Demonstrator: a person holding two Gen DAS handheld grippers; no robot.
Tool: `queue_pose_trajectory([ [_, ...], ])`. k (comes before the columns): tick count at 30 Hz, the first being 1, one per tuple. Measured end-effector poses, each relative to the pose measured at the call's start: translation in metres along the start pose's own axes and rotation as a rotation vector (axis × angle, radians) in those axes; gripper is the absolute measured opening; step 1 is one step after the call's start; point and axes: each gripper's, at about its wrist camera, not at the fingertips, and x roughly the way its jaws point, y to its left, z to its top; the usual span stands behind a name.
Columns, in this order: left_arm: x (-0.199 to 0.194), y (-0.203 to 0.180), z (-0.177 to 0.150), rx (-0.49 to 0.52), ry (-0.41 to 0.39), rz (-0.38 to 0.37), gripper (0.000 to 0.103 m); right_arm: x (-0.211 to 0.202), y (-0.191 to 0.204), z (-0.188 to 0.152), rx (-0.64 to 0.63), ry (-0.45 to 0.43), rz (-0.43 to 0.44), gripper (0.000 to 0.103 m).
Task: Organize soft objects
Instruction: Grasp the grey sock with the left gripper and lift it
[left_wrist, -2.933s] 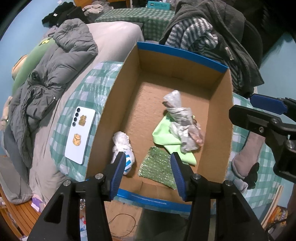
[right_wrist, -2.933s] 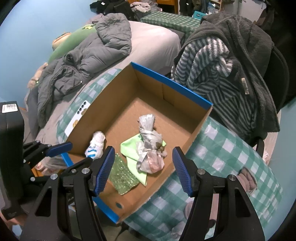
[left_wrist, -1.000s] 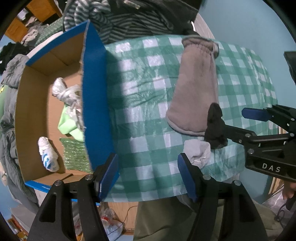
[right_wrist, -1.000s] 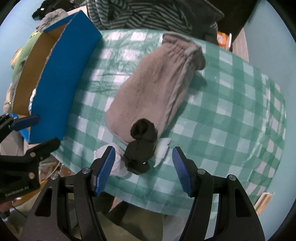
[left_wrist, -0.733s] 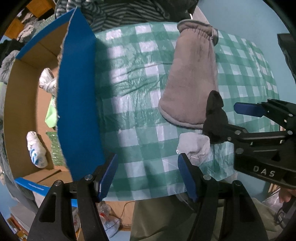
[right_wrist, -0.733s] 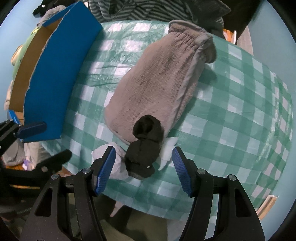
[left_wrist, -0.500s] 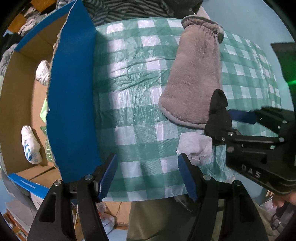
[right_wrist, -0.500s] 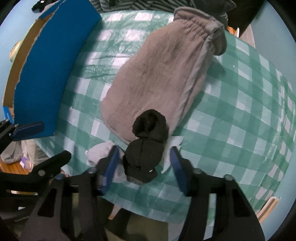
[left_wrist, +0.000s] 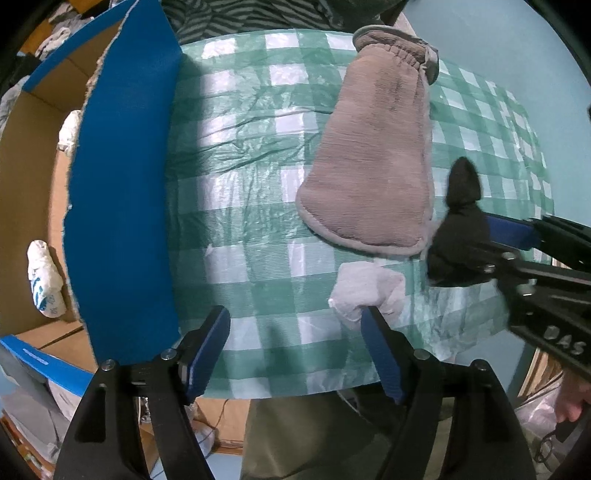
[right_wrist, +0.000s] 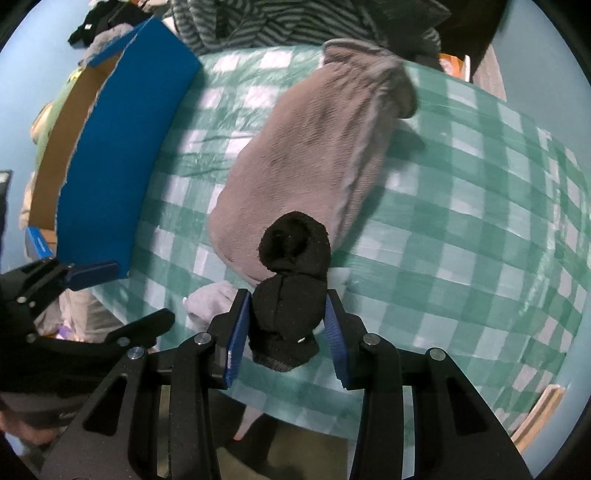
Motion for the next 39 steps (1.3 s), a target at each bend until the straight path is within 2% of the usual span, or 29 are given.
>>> queue_pose_trajectory([
  [6,0.008,-0.017,0.001,0.003,0.019,-0.016,0.079,-0.016,-0.021,-0.002,0.04,-0.015,-0.005,0.039],
  [18,0.047,-0.055,0.004,-0.014,0.09,-0.027,0.081,-0.007,-0.063,-0.014,0.08,0.016,-0.04,0.039],
  [30,0.08,-0.051,0.003,-0.065,0.114,-0.019,0.08,0.012,-0.076,-0.017,0.063,0.051,-0.046,0.039],
  [34,0.082,-0.049,0.003,-0.089,0.116,-0.031,0.051,0.013,-0.076,-0.017,0.047,0.053,-0.048,0.039],
  [35,0.081,-0.051,0.003,-0.083,0.105,-0.035,0.038,0.013,-0.076,-0.016,0.043,0.052,-0.048,0.039],
  [36,0.081,-0.049,-0.002,-0.076,0.102,-0.047,0.033,0.012,-0.075,-0.016,0.038,0.05,-0.048,0.039],
  [39,0.077,-0.048,-0.003,-0.064,0.095,-0.054,0.028,0.009,-0.073,-0.014,0.028,0.042,-0.044,0.039],
])
